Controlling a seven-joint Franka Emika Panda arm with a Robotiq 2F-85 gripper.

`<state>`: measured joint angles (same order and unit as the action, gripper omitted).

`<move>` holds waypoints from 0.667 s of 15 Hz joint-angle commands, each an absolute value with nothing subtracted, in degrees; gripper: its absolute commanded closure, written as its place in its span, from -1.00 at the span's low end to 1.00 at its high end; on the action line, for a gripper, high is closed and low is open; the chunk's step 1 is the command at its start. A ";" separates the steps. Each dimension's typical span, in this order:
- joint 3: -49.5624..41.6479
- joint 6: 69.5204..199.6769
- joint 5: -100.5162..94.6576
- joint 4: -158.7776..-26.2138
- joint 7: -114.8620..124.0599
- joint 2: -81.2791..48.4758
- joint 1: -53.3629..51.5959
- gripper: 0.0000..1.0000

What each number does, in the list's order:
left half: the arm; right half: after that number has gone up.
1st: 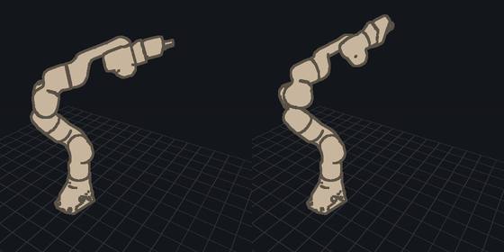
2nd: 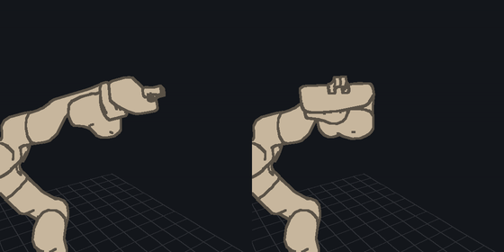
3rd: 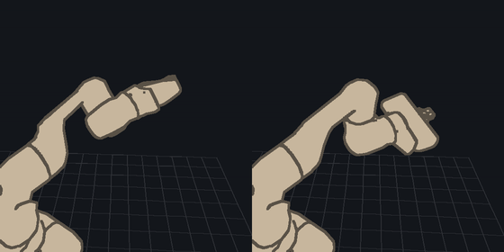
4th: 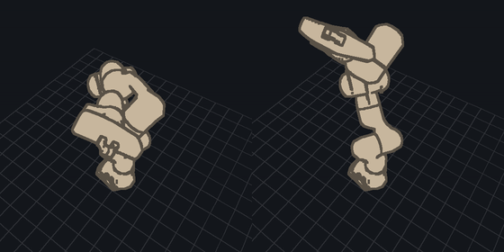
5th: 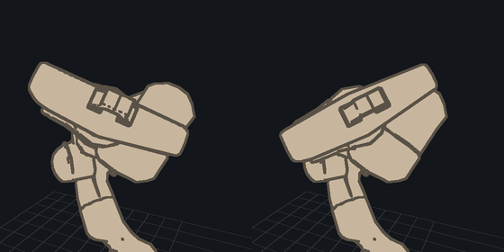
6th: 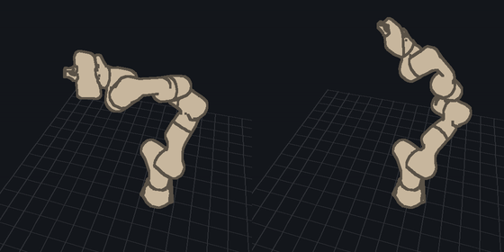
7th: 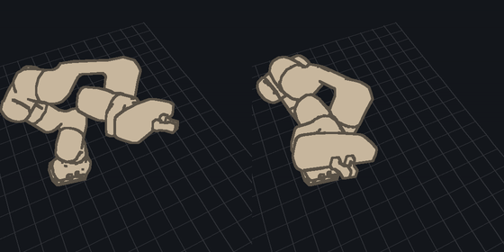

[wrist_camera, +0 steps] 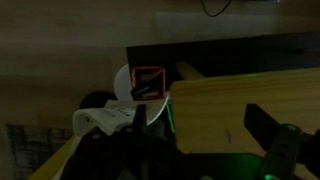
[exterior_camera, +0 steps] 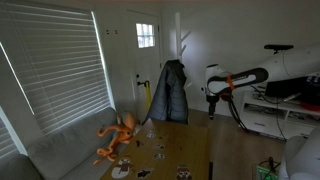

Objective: Pick up the white tote bag by the handle and hang it on the third rail from the top on the white coat hanger stand

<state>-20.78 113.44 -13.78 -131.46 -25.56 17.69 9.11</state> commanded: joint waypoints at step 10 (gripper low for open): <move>-18.98 128.63 -19.32 -124.93 -19.62 6.53 13.84 -1.00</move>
